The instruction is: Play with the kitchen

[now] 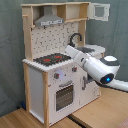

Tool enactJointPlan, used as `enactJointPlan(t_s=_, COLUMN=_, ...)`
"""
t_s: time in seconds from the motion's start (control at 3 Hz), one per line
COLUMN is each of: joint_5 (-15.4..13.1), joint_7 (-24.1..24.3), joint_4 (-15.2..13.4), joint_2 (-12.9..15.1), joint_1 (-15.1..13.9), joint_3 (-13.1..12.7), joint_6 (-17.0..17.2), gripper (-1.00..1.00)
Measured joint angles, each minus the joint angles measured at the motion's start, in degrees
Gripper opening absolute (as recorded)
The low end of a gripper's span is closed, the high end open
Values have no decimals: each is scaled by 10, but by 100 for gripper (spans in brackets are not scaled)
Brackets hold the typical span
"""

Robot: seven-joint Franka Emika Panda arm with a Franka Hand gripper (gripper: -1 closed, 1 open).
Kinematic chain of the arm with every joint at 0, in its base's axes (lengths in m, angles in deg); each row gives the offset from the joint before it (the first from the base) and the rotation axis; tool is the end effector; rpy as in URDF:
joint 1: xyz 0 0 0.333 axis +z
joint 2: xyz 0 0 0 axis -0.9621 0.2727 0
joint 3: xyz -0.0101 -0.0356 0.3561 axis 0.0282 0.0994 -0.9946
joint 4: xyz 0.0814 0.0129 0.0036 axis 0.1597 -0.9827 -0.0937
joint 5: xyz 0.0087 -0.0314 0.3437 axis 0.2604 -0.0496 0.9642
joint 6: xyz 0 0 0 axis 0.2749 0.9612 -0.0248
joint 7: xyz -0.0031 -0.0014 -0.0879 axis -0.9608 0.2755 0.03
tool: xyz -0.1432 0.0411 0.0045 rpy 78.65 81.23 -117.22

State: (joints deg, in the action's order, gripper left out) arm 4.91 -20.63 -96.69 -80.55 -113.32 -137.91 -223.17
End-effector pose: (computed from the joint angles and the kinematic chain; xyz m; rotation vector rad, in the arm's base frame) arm 0.1837 0.5615 0.5196 0.8917 0.9816 0.9956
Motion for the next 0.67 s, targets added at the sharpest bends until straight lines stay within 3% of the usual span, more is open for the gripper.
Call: enactJointPlan(t_s=0.67, joint_5=0, joint_7=-39, joint_4=-23, joint_2=8, joint_1=70, joint_3=-54, joint_6=69, gripper=100)
